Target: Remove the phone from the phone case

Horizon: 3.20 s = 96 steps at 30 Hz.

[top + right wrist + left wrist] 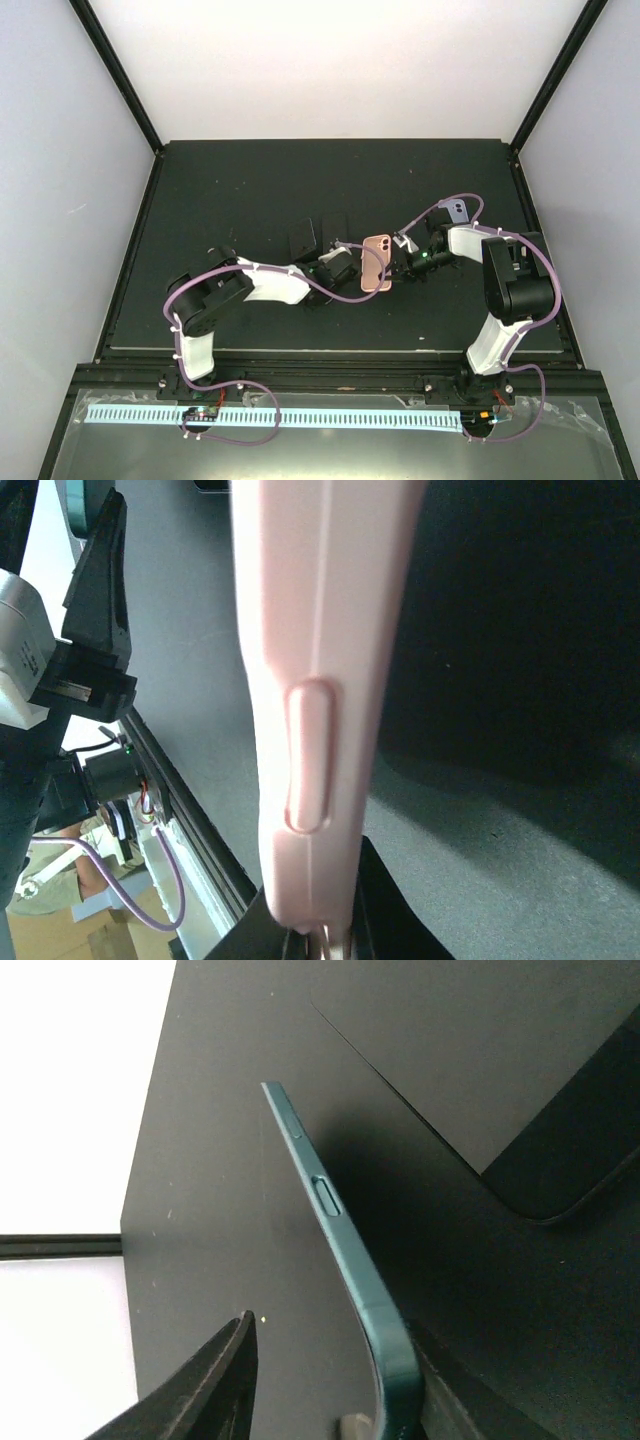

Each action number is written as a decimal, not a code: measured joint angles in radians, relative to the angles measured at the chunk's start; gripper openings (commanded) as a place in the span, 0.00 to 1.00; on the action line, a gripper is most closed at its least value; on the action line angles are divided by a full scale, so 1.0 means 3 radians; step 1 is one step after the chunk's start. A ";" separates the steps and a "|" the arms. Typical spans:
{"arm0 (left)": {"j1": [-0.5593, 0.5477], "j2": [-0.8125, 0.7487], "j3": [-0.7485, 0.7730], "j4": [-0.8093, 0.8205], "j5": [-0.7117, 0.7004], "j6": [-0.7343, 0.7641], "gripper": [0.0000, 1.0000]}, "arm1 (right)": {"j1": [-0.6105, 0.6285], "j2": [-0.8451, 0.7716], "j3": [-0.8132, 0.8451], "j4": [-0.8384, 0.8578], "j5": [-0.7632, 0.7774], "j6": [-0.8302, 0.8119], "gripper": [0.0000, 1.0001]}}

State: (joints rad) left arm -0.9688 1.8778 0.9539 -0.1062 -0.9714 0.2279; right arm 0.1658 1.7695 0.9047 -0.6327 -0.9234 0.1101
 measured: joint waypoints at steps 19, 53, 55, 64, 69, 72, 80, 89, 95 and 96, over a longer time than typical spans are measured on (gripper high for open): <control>0.0019 -0.0455 0.0362 -0.1171 0.1068 -0.0703 0.84 | -0.0111 -0.0050 0.0001 -0.0023 -0.0165 -0.0078 0.01; 0.0477 -0.2951 -0.0047 -0.0935 0.1893 -0.0680 0.95 | -0.0645 0.0919 0.2118 -0.1616 0.1279 -0.1148 0.01; 0.0472 -0.2951 -0.0047 -0.0935 0.1893 -0.0675 0.95 | -0.0690 0.0989 0.2234 -0.1665 0.1336 -0.1161 0.01; 0.0429 -0.2950 -0.0047 -0.0935 0.1892 -0.0621 0.93 | -0.0779 0.1345 0.2605 -0.1871 0.1478 -0.1216 0.21; 0.0413 -0.2950 -0.0047 -0.0935 0.1886 -0.0594 0.93 | -0.0782 0.1303 0.2578 -0.1815 0.1588 -0.1160 0.33; 0.0407 -0.2950 -0.0047 -0.0933 0.1883 -0.0587 0.94 | -0.0781 0.1213 0.2538 -0.1788 0.1682 -0.1132 0.42; 0.0401 -0.2922 -0.0047 -0.0922 0.1881 -0.0604 0.95 | -0.0800 0.0437 0.2238 -0.1712 0.1887 -0.1153 0.43; 0.0404 -0.2031 0.0345 -0.1156 0.2115 -0.1429 0.64 | -0.0790 -0.1265 0.1336 -0.1199 0.1144 -0.1097 0.52; 0.0415 -0.1738 -0.0198 -0.1161 0.2288 -0.1958 0.14 | -0.0785 -0.2593 0.0379 -0.0553 0.1078 -0.0913 0.99; 0.0417 -0.1682 -0.0289 -0.1158 0.2328 -0.1999 0.09 | -0.0785 -0.2744 0.0257 -0.0473 0.1080 -0.0894 1.00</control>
State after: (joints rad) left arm -0.8436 1.3731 0.8673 -0.4538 -0.2729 -0.3717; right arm -0.0696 0.9463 0.9817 -0.7746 -0.5995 -0.1581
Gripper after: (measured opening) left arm 0.242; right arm 0.826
